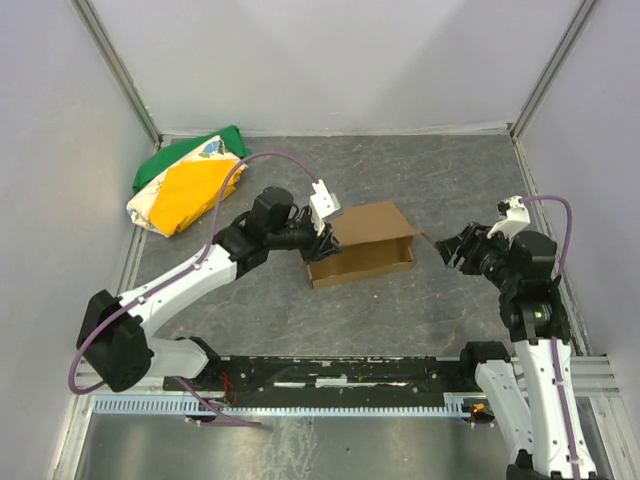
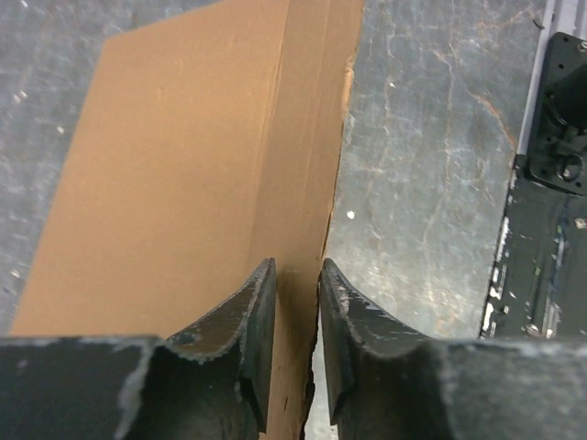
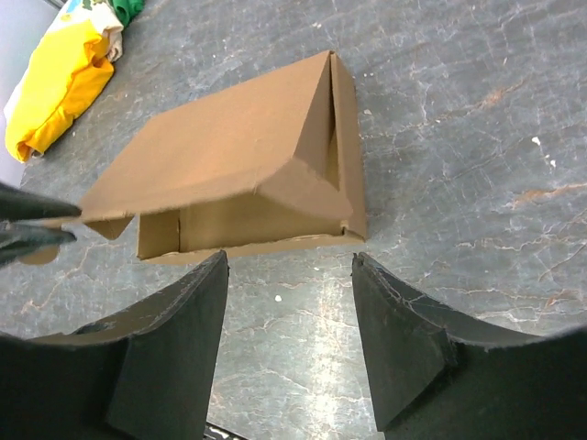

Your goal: Fold the paper box

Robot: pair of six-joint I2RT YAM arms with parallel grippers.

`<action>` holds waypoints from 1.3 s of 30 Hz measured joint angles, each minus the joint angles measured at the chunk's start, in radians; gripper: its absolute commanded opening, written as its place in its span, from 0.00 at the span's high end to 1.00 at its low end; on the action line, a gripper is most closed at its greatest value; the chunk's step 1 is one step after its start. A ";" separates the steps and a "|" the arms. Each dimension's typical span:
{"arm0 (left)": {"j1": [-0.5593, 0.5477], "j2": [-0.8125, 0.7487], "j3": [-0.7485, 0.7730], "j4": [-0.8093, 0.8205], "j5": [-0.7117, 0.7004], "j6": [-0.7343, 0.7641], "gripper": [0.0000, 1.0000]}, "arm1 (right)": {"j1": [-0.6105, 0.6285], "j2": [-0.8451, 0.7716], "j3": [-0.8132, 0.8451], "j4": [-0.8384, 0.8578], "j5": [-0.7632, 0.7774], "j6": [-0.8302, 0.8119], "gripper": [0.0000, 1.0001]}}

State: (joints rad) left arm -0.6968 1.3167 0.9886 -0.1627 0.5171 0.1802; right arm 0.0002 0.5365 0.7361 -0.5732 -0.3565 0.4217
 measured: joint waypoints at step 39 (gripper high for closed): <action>-0.045 -0.428 -0.417 0.129 -0.666 -0.640 0.50 | 0.184 0.568 0.028 0.161 0.020 -0.005 0.35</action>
State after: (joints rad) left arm -0.7418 0.8886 0.5713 -0.0338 -0.1490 -0.4599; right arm 0.1841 1.1046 0.7643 -0.4122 -0.3363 0.4164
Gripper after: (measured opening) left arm 0.513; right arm 0.650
